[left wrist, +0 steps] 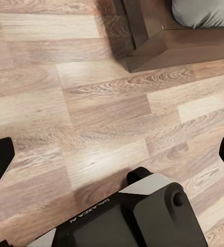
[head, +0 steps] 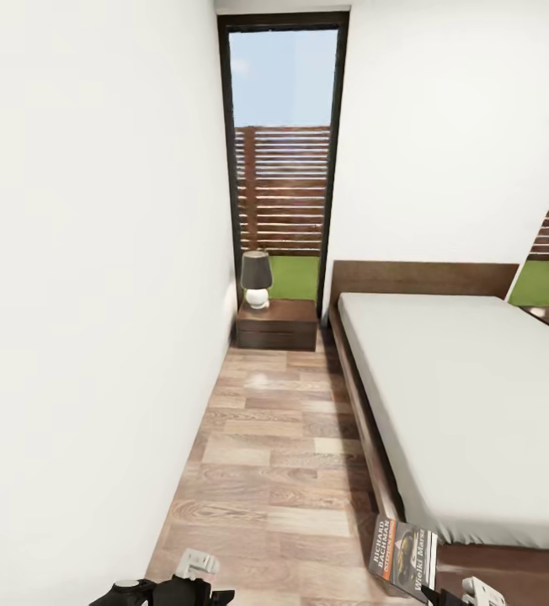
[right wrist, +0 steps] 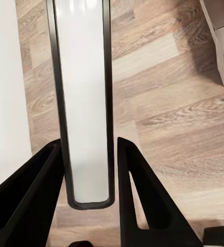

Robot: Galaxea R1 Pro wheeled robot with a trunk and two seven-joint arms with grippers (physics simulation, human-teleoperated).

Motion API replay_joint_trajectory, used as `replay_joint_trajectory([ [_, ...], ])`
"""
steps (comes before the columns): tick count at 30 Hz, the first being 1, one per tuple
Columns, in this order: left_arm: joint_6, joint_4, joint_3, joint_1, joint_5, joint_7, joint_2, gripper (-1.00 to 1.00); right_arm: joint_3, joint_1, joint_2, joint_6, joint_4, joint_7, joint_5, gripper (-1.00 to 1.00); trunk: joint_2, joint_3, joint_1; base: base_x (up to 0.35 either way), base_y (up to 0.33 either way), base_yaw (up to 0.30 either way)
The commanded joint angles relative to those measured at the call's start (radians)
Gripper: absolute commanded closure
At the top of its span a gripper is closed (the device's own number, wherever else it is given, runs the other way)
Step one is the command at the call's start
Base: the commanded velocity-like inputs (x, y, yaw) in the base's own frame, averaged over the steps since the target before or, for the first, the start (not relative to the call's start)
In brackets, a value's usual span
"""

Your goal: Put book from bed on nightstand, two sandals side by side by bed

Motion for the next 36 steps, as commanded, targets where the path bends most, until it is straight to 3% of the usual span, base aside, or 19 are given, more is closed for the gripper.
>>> replay_joint_trajectory([
  [1, 0.0, -0.001, 0.003, -0.001, -0.009, -0.002, 0.0, -1.0, 0.006, -0.001, -0.001, 0.003, 0.0, 0.004, -0.011, 1.0, -0.002, -0.002, 0.001, 0.23, 0.0, -0.005],
  [17, 0.0, -0.001, 0.003, 0.0, -0.009, -0.003, 0.0, -1.0, 0.005, -0.001, -0.001, 0.002, 0.001, 0.007, -0.011, 1.0, -0.002, -0.002, 0.001, 0.03, 0.0, 0.0],
  [36, 0.0, -0.001, 0.003, 0.0, -0.009, -0.003, 0.0, -1.0, 0.005, -0.001, -0.001, 0.002, 0.001, 0.008, -0.011, 1.0, -0.002, -0.002, 0.001, 0.306, 0.0, 0.0],
])
